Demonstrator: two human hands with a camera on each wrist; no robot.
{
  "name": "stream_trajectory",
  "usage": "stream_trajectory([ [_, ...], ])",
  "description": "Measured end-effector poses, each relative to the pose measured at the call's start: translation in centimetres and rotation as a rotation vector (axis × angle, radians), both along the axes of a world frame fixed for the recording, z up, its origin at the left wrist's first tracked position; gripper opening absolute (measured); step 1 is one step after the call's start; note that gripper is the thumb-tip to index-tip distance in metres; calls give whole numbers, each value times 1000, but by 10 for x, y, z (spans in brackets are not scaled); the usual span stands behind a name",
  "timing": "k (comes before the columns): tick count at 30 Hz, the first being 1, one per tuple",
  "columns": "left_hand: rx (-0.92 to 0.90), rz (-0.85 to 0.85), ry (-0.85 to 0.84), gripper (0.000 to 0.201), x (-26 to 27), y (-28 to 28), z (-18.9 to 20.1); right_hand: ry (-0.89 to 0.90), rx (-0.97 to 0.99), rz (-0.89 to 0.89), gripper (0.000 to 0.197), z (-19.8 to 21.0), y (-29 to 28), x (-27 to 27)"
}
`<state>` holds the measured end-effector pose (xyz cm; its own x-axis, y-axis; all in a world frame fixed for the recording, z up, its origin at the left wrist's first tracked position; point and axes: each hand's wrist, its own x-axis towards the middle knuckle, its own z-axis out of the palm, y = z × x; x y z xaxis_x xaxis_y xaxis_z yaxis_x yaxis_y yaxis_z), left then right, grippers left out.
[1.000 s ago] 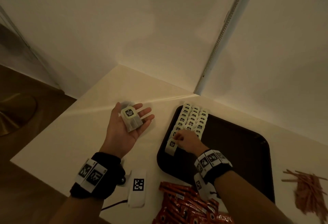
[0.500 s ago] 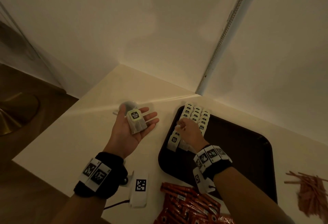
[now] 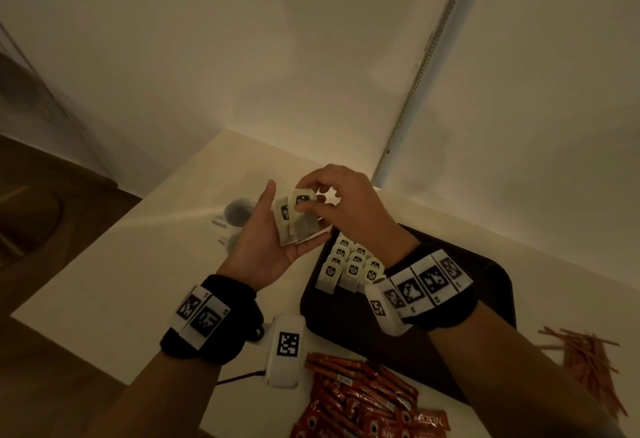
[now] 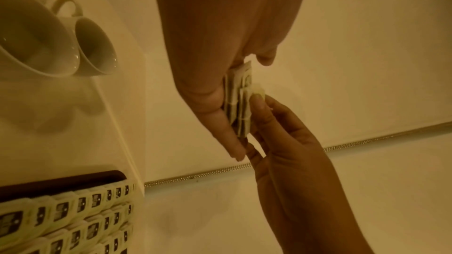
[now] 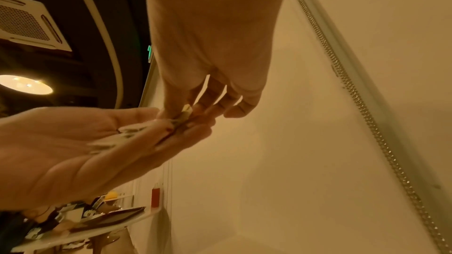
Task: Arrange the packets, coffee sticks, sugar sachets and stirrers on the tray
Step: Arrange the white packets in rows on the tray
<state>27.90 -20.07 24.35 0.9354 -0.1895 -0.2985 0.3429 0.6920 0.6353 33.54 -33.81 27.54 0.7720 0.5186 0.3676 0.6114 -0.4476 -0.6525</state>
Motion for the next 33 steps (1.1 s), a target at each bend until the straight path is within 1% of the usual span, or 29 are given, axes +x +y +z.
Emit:
stream_trajectory([
  [3,8,13,-33,62,0,-6,4,37,82,-59,11,15,-9,-2],
  [6,15,77,-82,56,0,-10,7,36,98,-95,9,41,-17,-3],
  [9,25,97,-164,43,0,-18,17,-12,-3,-108,9,69,-20,-2],
  [11,-10,104,-198,35,0,-25,24,-24,-92,-101,10,84,-21,-3],
  [14,-28,101,-230,37,0,-34,34,-55,-214,-93,13,98,-19,-5],
  [15,-23,90,-237,35,0,-36,35,-58,-237,-95,13,101,-17,-5],
  [17,-27,66,-242,25,0,-40,37,-73,-264,-98,14,103,-16,-6],
  [19,-59,50,-244,20,-2,-43,37,-78,-268,-96,15,104,-14,-7],
  [22,-124,47,-236,22,-5,-45,37,-48,-257,-105,17,104,-12,-8],
  [26,-179,92,-227,14,-7,-45,34,-29,-242,-109,18,105,-12,-9],
  [33,-181,180,-265,18,-7,-41,34,-7,-168,-104,16,103,-17,-12],
])
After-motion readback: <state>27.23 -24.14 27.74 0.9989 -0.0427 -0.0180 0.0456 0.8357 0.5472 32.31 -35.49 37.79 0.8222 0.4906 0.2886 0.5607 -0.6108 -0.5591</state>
